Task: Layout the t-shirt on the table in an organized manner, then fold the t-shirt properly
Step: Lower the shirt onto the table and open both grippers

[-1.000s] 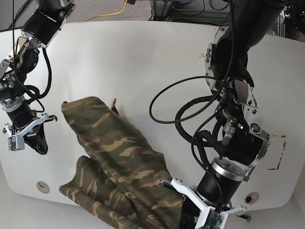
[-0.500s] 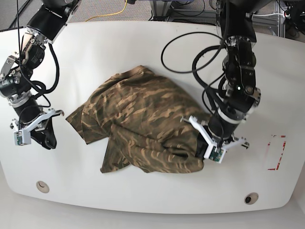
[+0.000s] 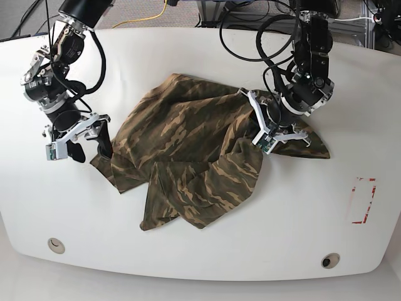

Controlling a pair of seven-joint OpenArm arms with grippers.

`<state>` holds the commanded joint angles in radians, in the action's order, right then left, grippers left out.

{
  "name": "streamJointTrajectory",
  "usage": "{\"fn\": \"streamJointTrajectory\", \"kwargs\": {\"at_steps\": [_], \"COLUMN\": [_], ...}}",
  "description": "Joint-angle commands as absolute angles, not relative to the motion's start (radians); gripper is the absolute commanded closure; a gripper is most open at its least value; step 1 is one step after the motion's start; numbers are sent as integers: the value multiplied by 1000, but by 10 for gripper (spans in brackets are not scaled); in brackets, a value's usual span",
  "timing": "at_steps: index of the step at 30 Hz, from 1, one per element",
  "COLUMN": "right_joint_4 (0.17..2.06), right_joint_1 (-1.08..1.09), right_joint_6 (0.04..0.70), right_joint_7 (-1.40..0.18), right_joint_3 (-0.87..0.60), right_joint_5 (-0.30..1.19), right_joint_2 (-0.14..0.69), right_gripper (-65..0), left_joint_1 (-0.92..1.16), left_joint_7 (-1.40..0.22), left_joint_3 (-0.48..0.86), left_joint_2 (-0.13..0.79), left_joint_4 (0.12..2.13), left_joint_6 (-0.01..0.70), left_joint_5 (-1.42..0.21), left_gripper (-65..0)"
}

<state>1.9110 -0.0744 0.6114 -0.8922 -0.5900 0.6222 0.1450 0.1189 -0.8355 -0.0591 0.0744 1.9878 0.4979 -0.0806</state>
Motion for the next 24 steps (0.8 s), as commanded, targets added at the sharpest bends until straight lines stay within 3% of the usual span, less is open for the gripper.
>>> {"fn": "streamJointTrajectory", "kwargs": {"at_steps": [4, 6, 13, 24], "right_joint_4": [1911, 1911, 1911, 1903], "right_joint_1": [-110, -128, -223, -323], "right_joint_6": [611, 611, 616, 615], "right_joint_7": [-892, -892, -892, -895], "right_joint_3": [-588, -587, -584, -572], "right_joint_5": [627, 628, 631, 668], "right_joint_2": [108, 102, 96, -8], "right_gripper": [-447, -447, -447, -453], "left_joint_1": [133, 134, 153, 114], "left_joint_7": [-835, -837, -891, -892], "left_joint_3": [-2, 19, 107, 199], "left_joint_2": [79, 81, 142, 171], "left_joint_4": [1988, 1985, 1983, 1991], "left_joint_6": [498, 498, 501, 506], "left_joint_5": [-79, -77, -77, -88], "left_gripper": [-451, -478, -481, -483]}}
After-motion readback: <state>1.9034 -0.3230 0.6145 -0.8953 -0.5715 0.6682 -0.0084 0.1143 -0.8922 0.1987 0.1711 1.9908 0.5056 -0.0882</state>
